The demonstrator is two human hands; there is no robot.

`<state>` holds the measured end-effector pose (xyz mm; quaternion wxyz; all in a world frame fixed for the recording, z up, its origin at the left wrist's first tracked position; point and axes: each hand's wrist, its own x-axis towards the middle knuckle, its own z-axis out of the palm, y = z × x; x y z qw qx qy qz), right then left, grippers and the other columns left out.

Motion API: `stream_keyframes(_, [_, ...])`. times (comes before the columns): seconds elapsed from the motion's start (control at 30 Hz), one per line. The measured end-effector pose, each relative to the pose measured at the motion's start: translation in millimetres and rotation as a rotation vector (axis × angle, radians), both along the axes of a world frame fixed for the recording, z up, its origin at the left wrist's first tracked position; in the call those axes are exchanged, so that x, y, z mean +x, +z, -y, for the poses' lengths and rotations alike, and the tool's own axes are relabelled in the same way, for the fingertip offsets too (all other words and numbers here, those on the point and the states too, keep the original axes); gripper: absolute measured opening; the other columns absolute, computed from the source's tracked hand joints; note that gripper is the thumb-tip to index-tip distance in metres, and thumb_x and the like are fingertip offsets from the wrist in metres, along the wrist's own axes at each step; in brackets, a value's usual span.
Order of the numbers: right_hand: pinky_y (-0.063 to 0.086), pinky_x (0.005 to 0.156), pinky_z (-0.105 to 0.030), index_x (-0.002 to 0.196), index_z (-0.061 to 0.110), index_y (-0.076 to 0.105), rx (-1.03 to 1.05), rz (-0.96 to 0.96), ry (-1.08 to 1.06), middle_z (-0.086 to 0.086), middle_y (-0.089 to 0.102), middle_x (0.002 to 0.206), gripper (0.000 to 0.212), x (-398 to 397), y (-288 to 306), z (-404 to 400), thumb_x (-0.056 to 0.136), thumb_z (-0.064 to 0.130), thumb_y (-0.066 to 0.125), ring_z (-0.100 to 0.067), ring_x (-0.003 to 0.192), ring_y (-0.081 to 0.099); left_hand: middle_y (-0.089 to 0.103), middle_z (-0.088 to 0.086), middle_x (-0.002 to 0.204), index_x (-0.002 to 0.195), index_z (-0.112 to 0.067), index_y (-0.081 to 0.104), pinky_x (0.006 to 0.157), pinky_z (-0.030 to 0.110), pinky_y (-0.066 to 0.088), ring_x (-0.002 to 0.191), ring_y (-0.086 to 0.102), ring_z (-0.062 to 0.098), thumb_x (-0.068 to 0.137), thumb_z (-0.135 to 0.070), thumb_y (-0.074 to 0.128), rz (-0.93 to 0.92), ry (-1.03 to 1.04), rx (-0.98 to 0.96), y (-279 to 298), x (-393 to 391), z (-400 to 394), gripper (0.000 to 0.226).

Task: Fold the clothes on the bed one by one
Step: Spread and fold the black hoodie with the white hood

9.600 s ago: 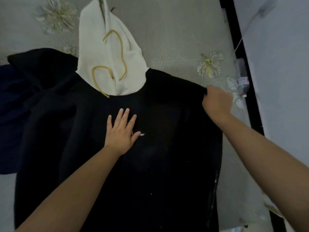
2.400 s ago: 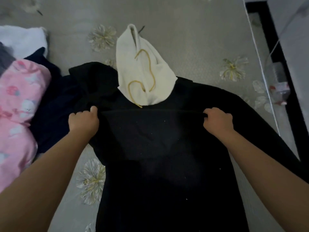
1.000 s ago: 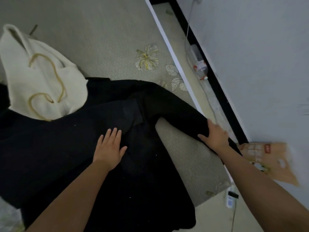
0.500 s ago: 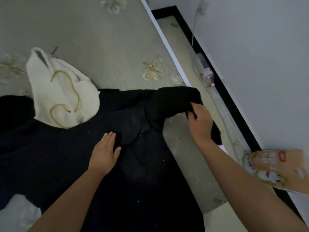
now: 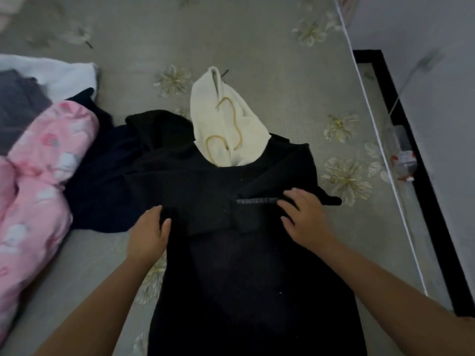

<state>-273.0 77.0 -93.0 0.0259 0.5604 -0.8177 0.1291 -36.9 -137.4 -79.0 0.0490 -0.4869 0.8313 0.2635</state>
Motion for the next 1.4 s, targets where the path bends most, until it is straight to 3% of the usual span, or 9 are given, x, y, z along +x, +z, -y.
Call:
stream_keyframes(0.1, [0.024,0.107,-0.053,0.136,0.013,0.042,0.498,0.097,-0.268,-0.014,0.043,0.139,0.076,-19,4,13,0.072,0.04,0.073,-0.032,0.132,0.037,0.048,0.019,0.133,0.134,0.002,0.041,0.103,0.036,0.033,0.123,0.044,0.03,0.095,-0.017,0.047,-0.064,-0.01,0.047,-10,-3,-14,0.043])
stream_keyframes(0.23, [0.045,0.083,-0.025,0.101,0.008,0.064,0.763,0.541,-0.252,-0.008,0.063,0.101,0.022,-18,15,32,0.09,0.024,0.054,-0.02,0.094,0.059,0.045,0.015,0.137,0.135,-0.001,0.04,0.106,0.033,0.029,0.128,0.04,0.027,0.096,-0.018,0.045,-0.152,0.004,0.113,-17,-12,-33,0.043])
stream_keyframes(0.43, [0.048,0.084,-0.029,0.133,0.025,0.037,0.517,2.051,-0.356,-0.005,0.056,0.122,0.037,33,18,59,0.098,0.015,0.036,-0.022,0.109,0.056,0.049,0.018,0.132,0.133,0.0,0.043,0.102,0.035,0.033,0.123,0.044,0.029,0.097,-0.017,0.042,-0.192,0.075,0.096,-10,2,-21,0.04])
stream_keyframes(0.53, [0.037,0.101,-0.026,0.142,0.017,0.031,0.878,1.751,-0.152,-0.007,0.037,0.145,0.049,52,2,70,0.095,0.002,0.037,-0.021,0.133,0.038,0.053,0.018,0.128,0.129,0.001,0.046,0.097,0.037,0.035,0.119,0.047,0.03,0.097,-0.017,0.039,-0.133,0.069,0.12,-5,19,0,0.037])
stream_keyframes(0.67, [0.046,0.074,-0.013,0.118,-0.002,0.057,0.593,1.312,-0.263,-0.02,0.059,0.122,0.029,43,-9,66,0.093,0.001,0.043,-0.025,0.103,0.06,0.054,0.017,0.128,0.129,-0.001,0.047,0.093,0.03,0.035,0.117,0.05,0.027,0.097,-0.021,0.042,-0.071,0.068,0.293,-4,22,3,0.038])
stream_keyframes(0.77, [0.04,0.096,-0.029,0.125,0.006,0.053,0.447,0.72,-0.204,-0.017,0.055,0.124,0.036,14,-21,50,0.09,0.011,0.051,-0.028,0.115,0.051,0.052,0.011,0.131,0.135,-0.006,0.041,0.091,0.025,0.036,0.118,0.051,0.024,0.091,-0.028,0.055,-0.023,0.082,0.465,-7,5,-16,0.051])
stream_keyframes(0.97, [0.046,0.081,-0.03,0.123,0.011,0.054,0.739,0.181,0.09,-0.013,0.052,0.121,0.039,0,-31,22,0.084,0.016,0.059,-0.026,0.108,0.051,0.062,0.014,0.106,0.114,-0.002,0.055,0.076,0.021,0.037,0.103,0.057,0.026,0.09,-0.01,0.054,0.074,-0.071,0.546,-32,-16,-61,0.025])
stream_keyframes(1.13, [0.035,0.042,-0.021,0.067,0.001,0.066,0.209,0.034,0.222,-0.014,0.055,0.06,0.041,-4,-21,3,0.031,-0.016,0.074,-0.025,0.045,0.05,0.061,0.027,0.098,0.094,0.006,0.06,0.071,0.028,0.036,0.095,0.056,0.036,0.081,0.011,0.041,-0.018,0.146,0.26,-15,-25,-18,0.023])
stream_keyframes(1.4, [0.039,0.092,-0.028,0.131,0.014,0.048,0.713,0.262,0.06,-0.006,0.041,0.138,0.041,-9,-39,9,0.091,0.011,0.042,-0.02,0.122,0.041,0.052,0.018,0.122,0.122,-0.006,0.044,0.091,0.043,0.037,0.113,0.047,0.036,0.086,-0.008,0.05,0.38,-0.132,-0.201,1,-70,52,0.037])
